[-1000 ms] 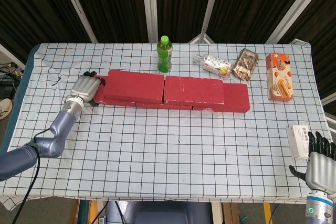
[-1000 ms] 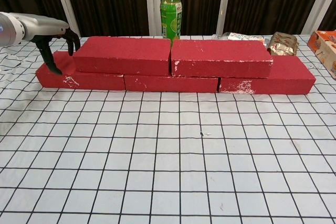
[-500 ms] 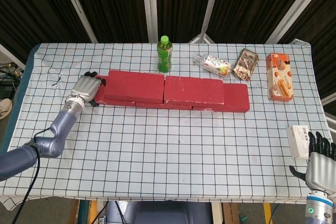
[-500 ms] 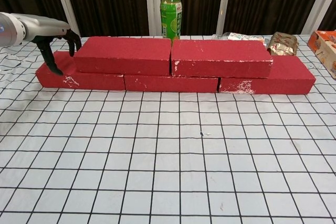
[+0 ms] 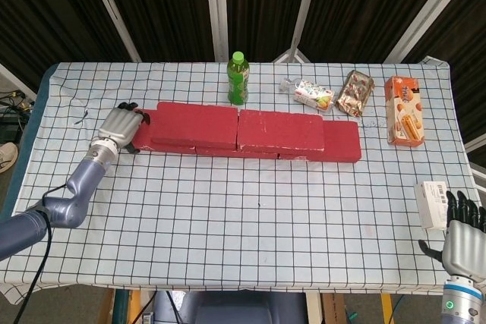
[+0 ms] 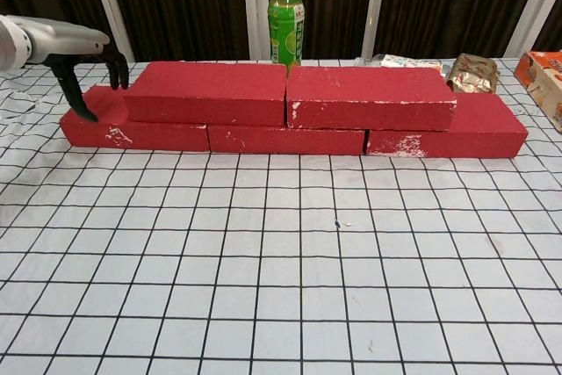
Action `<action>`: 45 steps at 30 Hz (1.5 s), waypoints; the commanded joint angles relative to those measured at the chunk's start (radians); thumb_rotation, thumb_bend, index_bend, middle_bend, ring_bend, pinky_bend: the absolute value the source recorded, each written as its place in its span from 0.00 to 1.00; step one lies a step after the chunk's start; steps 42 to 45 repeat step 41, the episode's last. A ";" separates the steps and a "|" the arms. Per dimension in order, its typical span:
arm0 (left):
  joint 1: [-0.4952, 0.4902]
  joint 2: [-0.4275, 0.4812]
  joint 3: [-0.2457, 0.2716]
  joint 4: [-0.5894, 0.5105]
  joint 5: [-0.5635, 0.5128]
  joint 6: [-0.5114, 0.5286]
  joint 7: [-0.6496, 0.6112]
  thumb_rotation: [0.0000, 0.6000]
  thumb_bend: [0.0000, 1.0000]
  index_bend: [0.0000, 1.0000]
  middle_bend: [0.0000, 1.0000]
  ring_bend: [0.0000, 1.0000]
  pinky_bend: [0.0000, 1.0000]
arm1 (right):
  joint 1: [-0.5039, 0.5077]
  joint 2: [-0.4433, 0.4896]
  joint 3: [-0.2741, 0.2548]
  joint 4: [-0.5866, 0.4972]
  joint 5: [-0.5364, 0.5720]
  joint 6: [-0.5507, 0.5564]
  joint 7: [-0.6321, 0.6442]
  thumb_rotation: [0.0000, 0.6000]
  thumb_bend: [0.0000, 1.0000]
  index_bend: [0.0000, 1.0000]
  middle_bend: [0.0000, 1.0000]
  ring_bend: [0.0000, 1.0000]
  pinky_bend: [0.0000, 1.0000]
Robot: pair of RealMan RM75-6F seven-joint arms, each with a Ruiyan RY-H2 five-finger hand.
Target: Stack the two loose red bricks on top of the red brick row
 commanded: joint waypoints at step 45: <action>0.700 0.078 0.112 -0.304 0.528 0.824 -0.285 1.00 0.13 0.11 0.07 0.01 0.11 | 0.030 -0.011 -0.058 0.206 -0.300 -0.037 0.150 1.00 0.19 0.00 0.00 0.00 0.00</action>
